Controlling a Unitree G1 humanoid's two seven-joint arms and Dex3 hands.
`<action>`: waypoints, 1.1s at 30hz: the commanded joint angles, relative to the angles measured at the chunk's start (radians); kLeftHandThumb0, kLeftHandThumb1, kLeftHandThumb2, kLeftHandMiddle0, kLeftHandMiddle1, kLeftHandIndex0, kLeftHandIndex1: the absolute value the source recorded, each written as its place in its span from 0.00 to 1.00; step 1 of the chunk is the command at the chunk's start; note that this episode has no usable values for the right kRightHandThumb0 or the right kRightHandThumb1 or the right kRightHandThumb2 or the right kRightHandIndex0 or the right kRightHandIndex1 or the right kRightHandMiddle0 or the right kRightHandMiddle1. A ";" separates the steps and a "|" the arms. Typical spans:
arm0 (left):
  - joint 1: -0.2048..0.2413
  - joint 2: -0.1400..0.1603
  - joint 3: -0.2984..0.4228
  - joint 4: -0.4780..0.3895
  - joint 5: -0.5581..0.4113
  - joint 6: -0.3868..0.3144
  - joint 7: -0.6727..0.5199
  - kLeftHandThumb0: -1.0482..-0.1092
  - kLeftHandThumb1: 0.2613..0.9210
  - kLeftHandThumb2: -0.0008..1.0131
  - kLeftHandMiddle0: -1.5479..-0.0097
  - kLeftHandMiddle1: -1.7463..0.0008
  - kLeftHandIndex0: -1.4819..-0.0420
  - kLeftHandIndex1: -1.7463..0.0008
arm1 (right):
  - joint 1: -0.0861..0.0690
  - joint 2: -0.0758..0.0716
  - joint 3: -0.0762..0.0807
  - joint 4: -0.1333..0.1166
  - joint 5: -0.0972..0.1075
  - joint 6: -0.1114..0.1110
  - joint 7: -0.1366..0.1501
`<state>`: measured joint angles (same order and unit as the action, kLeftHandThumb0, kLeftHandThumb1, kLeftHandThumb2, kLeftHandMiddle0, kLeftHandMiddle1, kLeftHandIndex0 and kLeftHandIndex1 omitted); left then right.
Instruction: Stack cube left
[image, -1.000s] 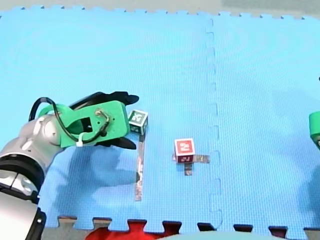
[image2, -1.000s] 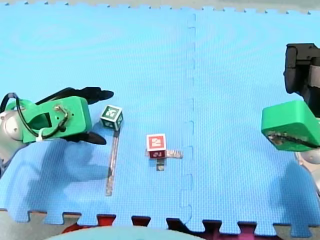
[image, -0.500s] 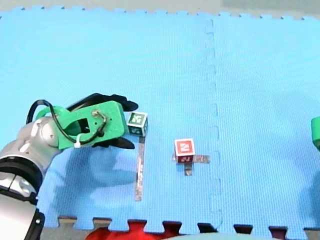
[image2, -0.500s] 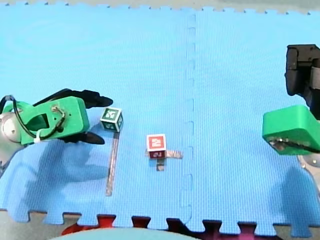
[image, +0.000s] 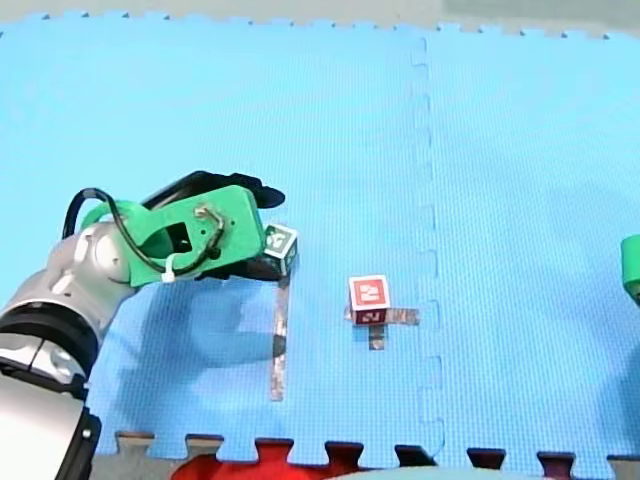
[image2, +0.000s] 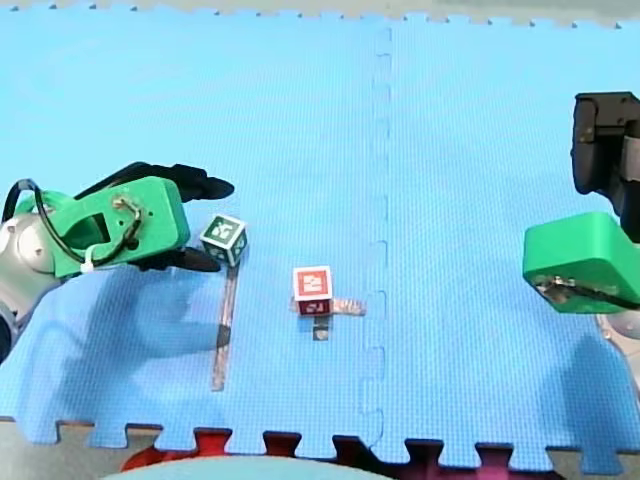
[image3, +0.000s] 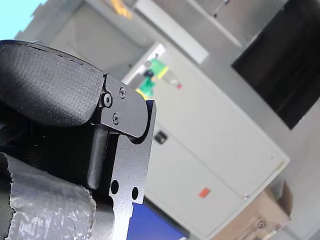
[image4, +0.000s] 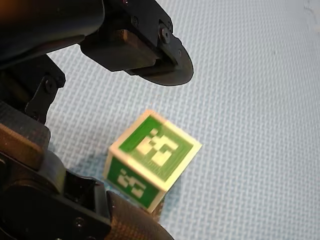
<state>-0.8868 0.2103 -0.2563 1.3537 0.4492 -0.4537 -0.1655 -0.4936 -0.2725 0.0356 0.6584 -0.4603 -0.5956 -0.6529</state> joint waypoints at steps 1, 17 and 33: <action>-0.007 0.003 0.004 0.002 -0.002 -0.002 0.003 0.01 0.77 0.01 0.45 0.00 0.68 1.00 | -0.001 -0.003 -0.004 0.000 0.003 0.003 0.001; -0.009 0.000 0.011 0.002 -0.005 -0.002 0.010 0.01 0.79 0.01 0.45 0.00 0.67 1.00 | 0.017 0.006 -0.003 -0.039 -0.005 0.029 0.003; -0.042 0.007 0.037 -0.003 -0.030 -0.048 -0.040 0.03 0.80 0.00 0.45 0.00 0.66 0.99 | 0.015 0.001 -0.008 -0.017 -0.003 0.014 -0.002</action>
<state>-0.9119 0.2074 -0.2346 1.3550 0.4346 -0.4836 -0.1911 -0.4756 -0.2659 0.0314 0.6324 -0.4657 -0.5772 -0.6507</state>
